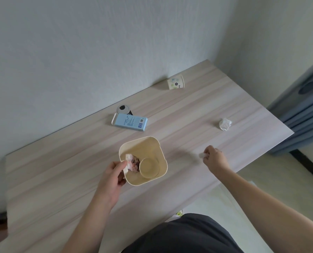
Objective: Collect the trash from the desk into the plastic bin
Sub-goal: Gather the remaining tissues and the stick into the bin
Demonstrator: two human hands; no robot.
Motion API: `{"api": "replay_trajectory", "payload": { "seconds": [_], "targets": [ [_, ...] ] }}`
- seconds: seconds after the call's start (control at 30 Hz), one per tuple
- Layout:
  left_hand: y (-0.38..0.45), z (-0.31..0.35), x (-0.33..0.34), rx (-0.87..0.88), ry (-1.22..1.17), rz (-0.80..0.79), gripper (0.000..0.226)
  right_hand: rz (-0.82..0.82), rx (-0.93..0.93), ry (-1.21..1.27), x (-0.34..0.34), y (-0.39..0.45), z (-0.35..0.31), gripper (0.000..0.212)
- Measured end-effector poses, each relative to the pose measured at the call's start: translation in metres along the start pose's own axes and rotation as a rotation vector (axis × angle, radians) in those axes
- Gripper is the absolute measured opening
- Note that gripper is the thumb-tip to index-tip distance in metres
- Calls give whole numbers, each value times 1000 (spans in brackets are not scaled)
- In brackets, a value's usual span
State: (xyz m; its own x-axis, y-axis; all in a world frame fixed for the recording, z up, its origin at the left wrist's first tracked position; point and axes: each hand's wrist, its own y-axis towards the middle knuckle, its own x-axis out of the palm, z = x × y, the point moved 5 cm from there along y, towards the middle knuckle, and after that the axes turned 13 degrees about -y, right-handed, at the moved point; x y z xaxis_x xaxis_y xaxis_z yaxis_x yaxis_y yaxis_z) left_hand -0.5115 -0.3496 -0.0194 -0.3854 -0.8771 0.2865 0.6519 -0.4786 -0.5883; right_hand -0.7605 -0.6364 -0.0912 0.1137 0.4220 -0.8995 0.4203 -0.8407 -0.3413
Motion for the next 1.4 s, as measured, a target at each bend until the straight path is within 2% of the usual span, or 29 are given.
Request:
{"api": "replay_trajectory", "payload": {
  "seconds": [0.13, 0.23, 0.33, 0.43, 0.57, 0.63, 0.83, 1.03, 1.13, 1.3, 1.4],
  "targets": [
    [-8, 2, -8, 14, 23, -16, 17, 146, -156, 215, -31, -18, -41, 12],
    [-15, 4, -18, 17, 22, -34, 26, 251, -317, 348, -63, -41, -86, 12],
    [-21, 7, -33, 14, 39, -52, 25, 344, -480, 415, -86, -80, -138, 14],
    [-24, 11, -45, 19, 23, -73, 21, 294, -674, 438, -88, -127, -189, 11],
    [-28, 16, -59, 50, -2, -81, 16, 84, -763, 306, -59, -172, -239, 15],
    [-34, 22, -63, 67, -7, -107, 18, 7, -756, 211, -41, -185, -259, 13],
    [-51, 41, -74, 109, -22, -165, 25, -178, -548, -23, -8, -191, -294, 22],
    [-61, 46, -79, 106, -5, -202, 19, -312, -509, -132, 2, -201, -312, 19],
    [-64, 46, -82, 100, -4, -216, 19, -351, -524, -215, 6, -206, -318, 25],
    [-65, 45, -90, 59, -31, -239, 24, -356, -420, 55, -2, -210, -310, 27],
    [-63, 43, -94, 37, -26, -245, 30, -297, -425, 81, -11, -211, -301, 26]
  ]
}}
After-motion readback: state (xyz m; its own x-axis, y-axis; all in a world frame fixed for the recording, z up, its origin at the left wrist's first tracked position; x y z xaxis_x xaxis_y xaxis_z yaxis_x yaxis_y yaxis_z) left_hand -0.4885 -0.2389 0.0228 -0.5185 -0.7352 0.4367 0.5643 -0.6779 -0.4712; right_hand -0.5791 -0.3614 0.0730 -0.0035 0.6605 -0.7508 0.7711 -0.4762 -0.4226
